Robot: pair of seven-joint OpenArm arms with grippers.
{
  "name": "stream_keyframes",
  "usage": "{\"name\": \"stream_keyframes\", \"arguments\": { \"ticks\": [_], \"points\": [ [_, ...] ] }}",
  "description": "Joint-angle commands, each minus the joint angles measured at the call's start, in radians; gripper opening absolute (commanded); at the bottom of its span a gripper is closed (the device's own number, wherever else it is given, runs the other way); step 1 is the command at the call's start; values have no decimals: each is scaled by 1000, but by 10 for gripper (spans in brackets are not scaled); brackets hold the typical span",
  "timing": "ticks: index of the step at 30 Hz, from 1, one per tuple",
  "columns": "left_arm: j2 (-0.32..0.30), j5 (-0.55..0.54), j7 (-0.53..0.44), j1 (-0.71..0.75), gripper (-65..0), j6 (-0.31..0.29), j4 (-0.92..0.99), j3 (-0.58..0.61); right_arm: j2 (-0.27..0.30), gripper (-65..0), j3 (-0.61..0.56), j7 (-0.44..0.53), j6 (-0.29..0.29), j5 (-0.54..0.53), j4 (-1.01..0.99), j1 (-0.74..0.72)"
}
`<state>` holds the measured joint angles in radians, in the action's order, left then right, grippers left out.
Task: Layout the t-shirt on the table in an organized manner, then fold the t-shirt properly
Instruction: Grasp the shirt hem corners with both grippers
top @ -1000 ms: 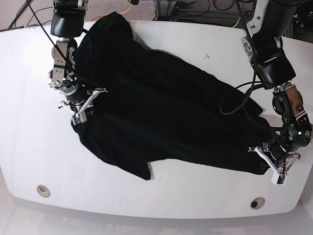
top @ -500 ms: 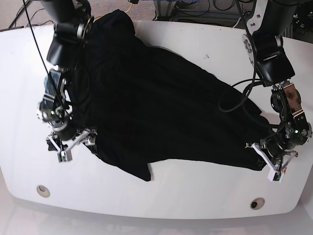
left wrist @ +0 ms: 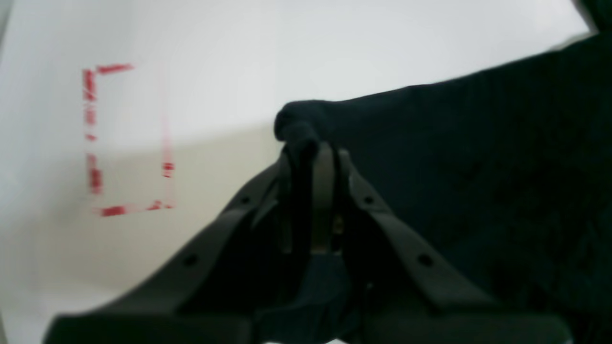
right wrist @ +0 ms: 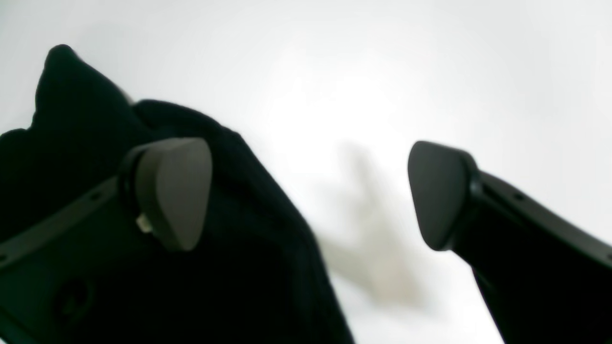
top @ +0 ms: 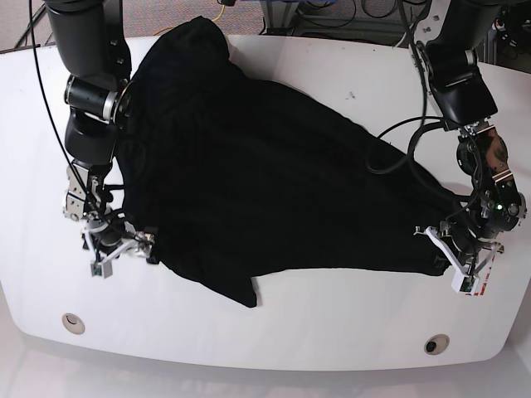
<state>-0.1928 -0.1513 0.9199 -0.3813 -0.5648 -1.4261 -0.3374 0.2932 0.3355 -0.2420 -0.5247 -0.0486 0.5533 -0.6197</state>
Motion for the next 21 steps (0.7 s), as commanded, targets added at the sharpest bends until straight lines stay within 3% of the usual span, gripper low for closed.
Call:
{"name": "stream_keyframes", "arguments": {
  "ticks": [1, 8, 15, 18, 21],
  "points": [
    [-12, -9, -20, -12, -650, 1, -32, -1, 13, -22, 1, 19, -36, -7, 0, -22],
    [-14, -9, -20, -9, -650, 1, -41, -1, -18, -22, 1, 17, -120, -3, 3, 31],
    [-15, -9, -20, -9, -650, 1, -41, -2, -52, -35, 0, -4, -165, -6, 4, 64],
    [-15, -9, -20, -9, -650, 1, -41, -2, -59, -101, 0, -13, -173, -7, 11, 65],
    [-15, -9, -20, -9, -650, 1, -41, -2, -68, -252, 0, -18, -173, -7, 43, 79]
  ]
}}
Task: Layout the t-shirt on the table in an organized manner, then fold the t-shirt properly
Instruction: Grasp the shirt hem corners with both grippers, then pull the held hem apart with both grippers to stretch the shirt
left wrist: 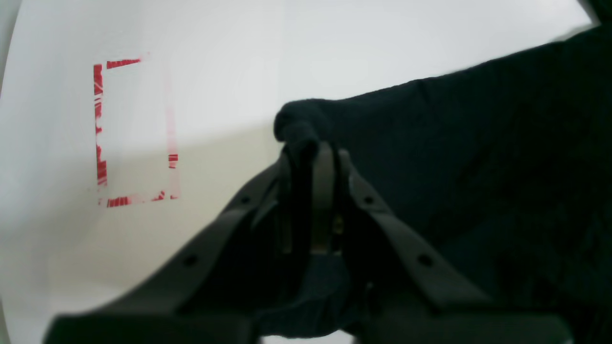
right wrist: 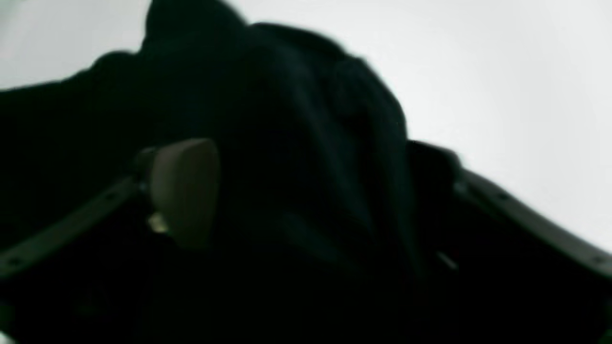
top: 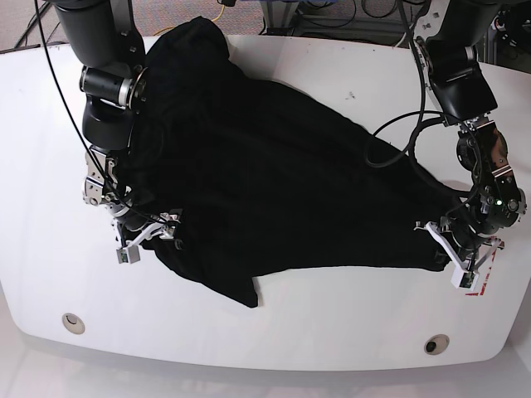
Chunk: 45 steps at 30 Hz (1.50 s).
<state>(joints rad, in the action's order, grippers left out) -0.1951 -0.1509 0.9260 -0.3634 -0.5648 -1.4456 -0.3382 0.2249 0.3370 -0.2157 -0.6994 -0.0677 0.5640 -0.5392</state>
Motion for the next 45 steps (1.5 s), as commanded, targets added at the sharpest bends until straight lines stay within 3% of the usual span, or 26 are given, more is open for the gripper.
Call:
{"name": "stream_keyframes", "arguments": {
  "ticks": [1, 6, 8, 15, 30, 40, 45],
  "points": [
    [-13, -9, -26, -27, -650, 1, -22, -2, -6, -304, -2, -44, 1, 12, 41, 4],
    [-13, -8, -26, -27, -650, 1, -22, -2, -15, -593, -2, -46, 1, 13, 113, 20],
    [-13, -8, -26, -27, -650, 1, -24, 0, -15, -650, -2, -55, 1, 15, 139, 21],
    [-13, -8, -26, -27, -650, -2, -63, 0, -12, -640, 3, -173, 1, 10, 337, 66],
    [-13, -9, -23, 40, -650, -4, -364, 0, -9, -640, 6, -499, 1, 9, 1079, 301],
    [-24, -14, -23, 89, -650, -4, -541, 0, 12, -640, 50, -638, 1, 10, 1424, 406],
    [-33, -16, -23, 119, -650, -4, -562, 0, 17, -640, 116, -675, 1, 10, 1473, 419]
  ]
}}
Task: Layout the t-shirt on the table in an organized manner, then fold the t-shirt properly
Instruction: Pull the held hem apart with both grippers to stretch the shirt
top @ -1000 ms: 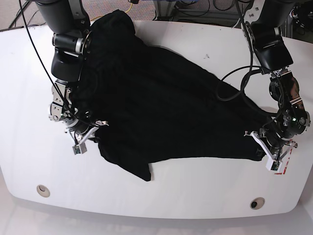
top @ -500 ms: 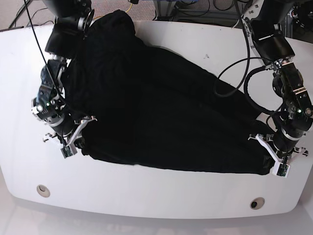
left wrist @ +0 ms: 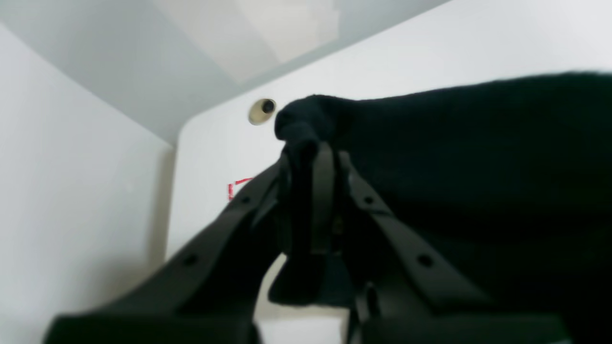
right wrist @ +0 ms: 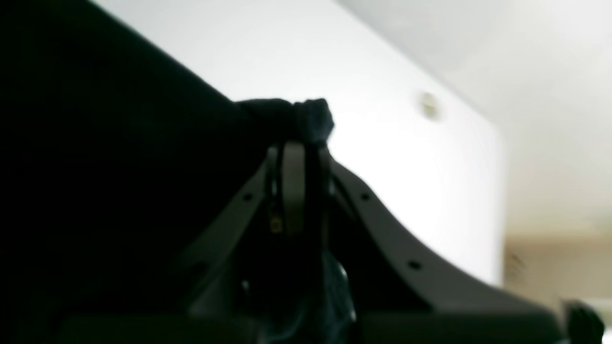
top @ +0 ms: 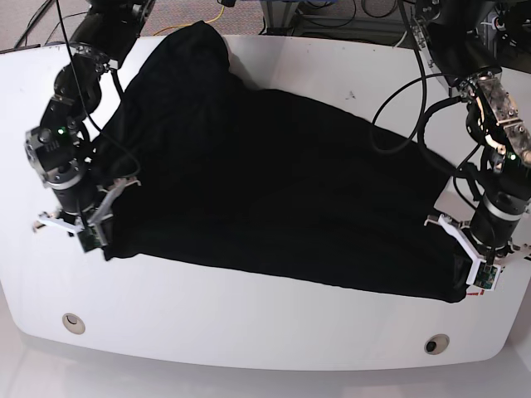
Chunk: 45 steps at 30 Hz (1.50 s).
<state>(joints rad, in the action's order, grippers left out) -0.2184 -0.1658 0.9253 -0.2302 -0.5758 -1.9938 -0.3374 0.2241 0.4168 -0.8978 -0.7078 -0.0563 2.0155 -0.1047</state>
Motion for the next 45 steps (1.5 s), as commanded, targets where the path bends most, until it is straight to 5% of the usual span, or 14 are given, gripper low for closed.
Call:
{"name": "stream_keyframes", "arguments": {
  "ticks": [1, 6, 16, 35, 45],
  "points": [
    [-9, -1, -22, -7, -650, 7, -15, -2, 19, -640, 60, 4, 10, -1, 20, -16],
    [-13, -2, -22, 62, -650, 6, -20, -45, 19, -640, 182, 1, 10, -1, 18, 16],
    [-13, -2, -22, 116, -650, 6, -15, -91, 19, -639, 224, 1, 10, 6, 15, 27],
    [-11, 5, -25, -223, -647, 10, 184, 14, 16, -637, 95, 6, 10, 8, -223, -232],
    [-11, 5, -32, -281, -646, 9, 364, 13, 19, -637, 87, 55, 10, 8, -405, -324]
  ]
}}
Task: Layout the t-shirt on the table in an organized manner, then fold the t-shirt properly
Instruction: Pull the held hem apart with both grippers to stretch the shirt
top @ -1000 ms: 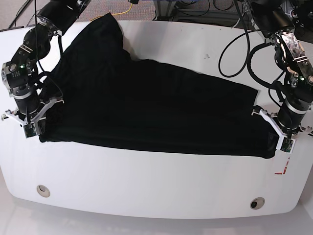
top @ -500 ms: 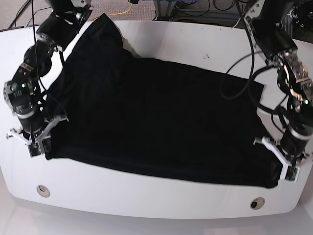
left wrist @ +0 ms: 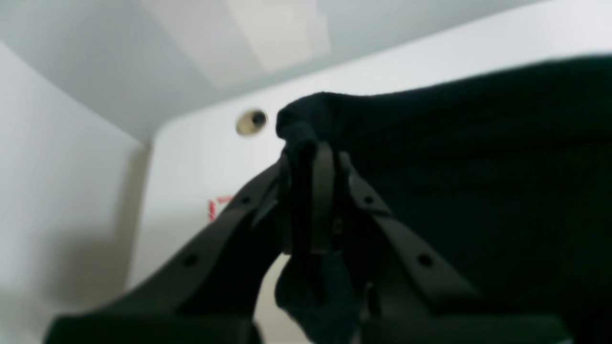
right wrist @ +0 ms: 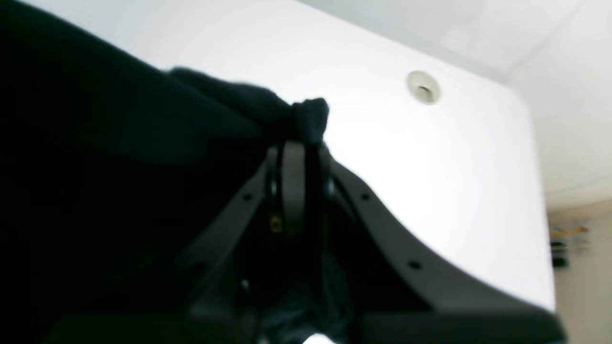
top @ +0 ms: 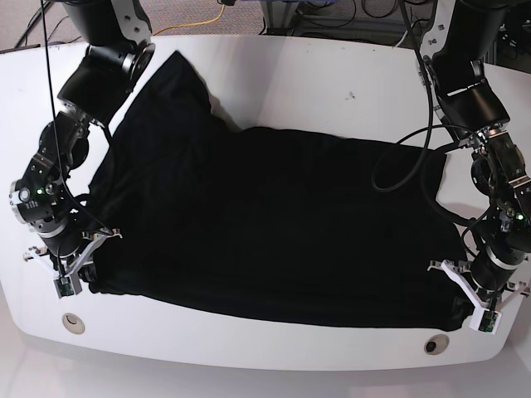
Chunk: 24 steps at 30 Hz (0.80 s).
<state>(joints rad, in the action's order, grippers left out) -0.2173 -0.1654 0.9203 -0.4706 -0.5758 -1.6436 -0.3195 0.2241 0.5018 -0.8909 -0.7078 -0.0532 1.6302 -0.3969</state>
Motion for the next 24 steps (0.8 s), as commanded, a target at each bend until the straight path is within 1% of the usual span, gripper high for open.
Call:
{"name": "stream_keyframes", "arguments": {
  "ticks": [1, 6, 8, 9, 10, 13, 14, 17, 18, 20, 21, 22, 24],
  "points": [
    [-14, 5, -42, -44, -646, 9, 36, -5, 18, -637, 2, 71, 10, 5, -44, -35],
    [-18, 7, -142, -46, -644, 9, 130, -5, 18, -626, -9, 129, 10, 6, -146, -61],
    [-32, 7, -162, -50, -631, 9, 179, -5, 19, -575, -22, 146, 10, 6, -190, -73],
    [-40, 7, -165, -52, -608, 9, 207, -3, 21, -525, -24, 155, 10, 6, -216, -78],
    [-44, 5, -166, -53, -593, 9, 220, -2, 21, -495, -24, 160, 10, 6, -229, -83],
    [-50, 7, -171, -87, -467, 12, 282, -2, 21, -290, -30, 206, 10, 6, -284, -121],
    [-52, 7, -171, -96, -404, 13, 300, -2, 21, -203, -33, 224, 10, 6, -307, -130],
    [-66, 13, -171, -113, -246, 13, 332, -2, 21, -8, -38, 256, 10, 6, -364, -162],
    [-70, 17, -171, -116, -207, 13, 339, -2, 21, 0, -39, 261, 10, 6, -374, -173],
    [-81, 31, -171, -124, -88, 13, 357, -2, 21, 0, -62, 264, 10, 6, -393, -201],
    [-81, 34, -171, -127, -64, 13, 362, -2, 21, 0, -71, 264, 12, 6, -393, -205],
    [-83, 43, -171, -138, 0, 13, 372, -2, 27, 0, -93, 264, 17, 6, -391, -208],
    [-84, 54, -171, -144, 0, 13, 375, -2, 45, 0, -121, 263, 17, -3, -382, -205]
  ]
}}
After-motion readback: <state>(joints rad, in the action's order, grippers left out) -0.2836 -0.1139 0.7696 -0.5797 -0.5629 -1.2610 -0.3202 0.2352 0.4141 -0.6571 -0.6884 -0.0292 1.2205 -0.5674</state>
